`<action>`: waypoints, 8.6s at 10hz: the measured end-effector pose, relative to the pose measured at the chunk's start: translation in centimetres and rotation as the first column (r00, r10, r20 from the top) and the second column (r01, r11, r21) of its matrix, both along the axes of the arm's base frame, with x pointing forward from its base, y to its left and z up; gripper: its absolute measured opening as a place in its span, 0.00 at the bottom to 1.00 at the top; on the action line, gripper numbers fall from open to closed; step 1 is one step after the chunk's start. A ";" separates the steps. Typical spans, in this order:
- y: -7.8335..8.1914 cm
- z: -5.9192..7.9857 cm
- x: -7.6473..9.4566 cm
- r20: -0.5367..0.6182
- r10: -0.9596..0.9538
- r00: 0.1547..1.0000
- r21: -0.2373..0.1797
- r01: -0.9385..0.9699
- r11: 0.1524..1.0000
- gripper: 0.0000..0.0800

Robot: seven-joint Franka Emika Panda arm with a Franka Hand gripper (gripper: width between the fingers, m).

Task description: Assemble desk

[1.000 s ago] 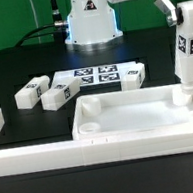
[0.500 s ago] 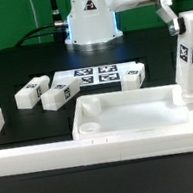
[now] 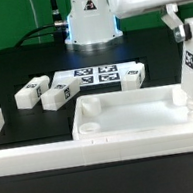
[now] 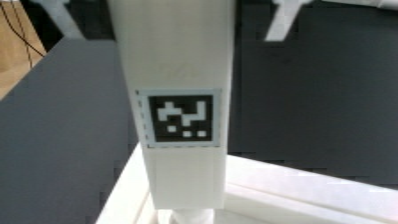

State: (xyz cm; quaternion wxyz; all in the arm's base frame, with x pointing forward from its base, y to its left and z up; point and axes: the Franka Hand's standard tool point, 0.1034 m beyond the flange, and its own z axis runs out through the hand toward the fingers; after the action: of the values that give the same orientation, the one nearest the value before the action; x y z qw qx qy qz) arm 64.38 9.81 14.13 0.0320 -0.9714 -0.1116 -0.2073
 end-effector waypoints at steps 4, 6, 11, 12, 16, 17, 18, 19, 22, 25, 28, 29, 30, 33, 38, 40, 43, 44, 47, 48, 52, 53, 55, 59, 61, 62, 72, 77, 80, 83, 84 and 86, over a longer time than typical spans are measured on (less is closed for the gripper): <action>0.0 -0.2 -0.1 -0.004 0.002 1.000 -0.001 -0.002 1.000 0.36; -0.1 -0.5 0.1 -0.006 0.005 1.000 -0.003 -0.005 1.000 0.36; -0.2 -0.7 0.7 0.011 0.006 1.000 -0.002 -0.006 1.000 0.36; -0.2 -0.7 0.7 0.013 0.006 1.000 -0.002 -0.006 1.000 0.36; 0.2 -0.7 0.7 0.024 0.009 1.000 0.001 -0.009 1.000 0.36; 0.6 -0.7 0.7 0.026 0.014 1.000 0.002 -0.014 1.000 0.36; 1.0 -0.7 0.6 0.027 0.021 0.999 0.002 -0.021 1.000 0.36; 1.1 -0.7 0.6 0.028 0.023 0.999 0.001 -0.023 1.000 0.36; 1.0 -0.6 0.6 0.029 0.024 0.999 0.000 -0.024 1.000 0.36; 1.0 -0.6 0.5 0.028 0.025 0.999 0.000 -0.025 1.000 0.36; 1.0 0.1 -0.2 0.030 0.028 0.999 -0.004 -0.028 1.000 0.36; 1.0 0.0 -0.2 0.028 0.028 0.999 -0.003 -0.028 1.000 0.36; 1.0 -0.1 -0.2 0.027 0.028 0.999 -0.003 -0.028 1.000 0.36; 1.1 -0.4 -0.4 0.022 0.030 0.999 -0.003 -0.030 1.000 0.36; 1.3 -0.7 -0.7 0.025 0.036 0.999 -0.005 -0.036 0.999 0.36; 1.1 -0.7 -0.7 0.025 0.035 0.999 -0.006 -0.035 0.999 0.36; 0.8 -0.9 -0.6 0.023 0.031 0.999 -0.006 -0.031 0.999 0.36; 0.8 -1.0 -0.7 0.021 0.031 0.999 -0.007 -0.031 1.000 0.36; 0.9 -1.4 -0.8 0.016 0.033 0.999 -0.006 -0.033 0.999 0.36; 1.0 -1.7 -0.9 0.015 0.034 0.999 -0.006 -0.034 0.999 0.36; 0.8 -2.1 -1.2 0.079 0.027 0.997 -0.001 -0.027 1.000 0.36; 0.8 -2.2 -1.3 0.101 0.025 0.995 0.001 -0.025 1.000 0.36; 0.7 -2.2 -1.4 0.128 0.023 0.991 0.003 -0.023 1.000 0.36; 0.7 -2.2 -1.3 0.136 0.022 0.991 0.004 -0.023 1.000 0.36; 0.7 -1.7 -1.1 0.118 0.025 0.993 0.001 -0.025 1.000 0.64; 0.9 -0.9 -1.0 0.119 0.029 0.992 0.000 -0.029 1.000 0.77; 1.0 -1.1 -1.9 -0.018 -0.016 1.000 0.012 0.016 1.000 0.81; 1.9 -1.7 -2.5 -0.393 -0.025 0.919 -0.021 0.018 1.000 0.81; 1.4 -1.3 -1.5 -0.401 -0.020 0.916 -0.021 0.012 1.000 0.81; 0.9 -0.8 -0.4 -0.400 -0.024 0.916 -0.021 0.016 1.000 0.81; 1.1 -1.0 -0.3 -0.392 -0.022 0.920 -0.020 0.015 1.000 0.80; 1.1 -1.2 -0.4 -0.383 -0.018 0.924 -0.019 0.012 1.000 0.60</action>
Offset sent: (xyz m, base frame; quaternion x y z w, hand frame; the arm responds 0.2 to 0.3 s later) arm 0.0000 0.0000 0.0000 0.0000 0.0000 0.0000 1.0000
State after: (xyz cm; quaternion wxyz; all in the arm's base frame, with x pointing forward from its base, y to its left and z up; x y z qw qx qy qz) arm 64.03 10.95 12.93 0.0436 -0.9942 -0.0976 -0.0130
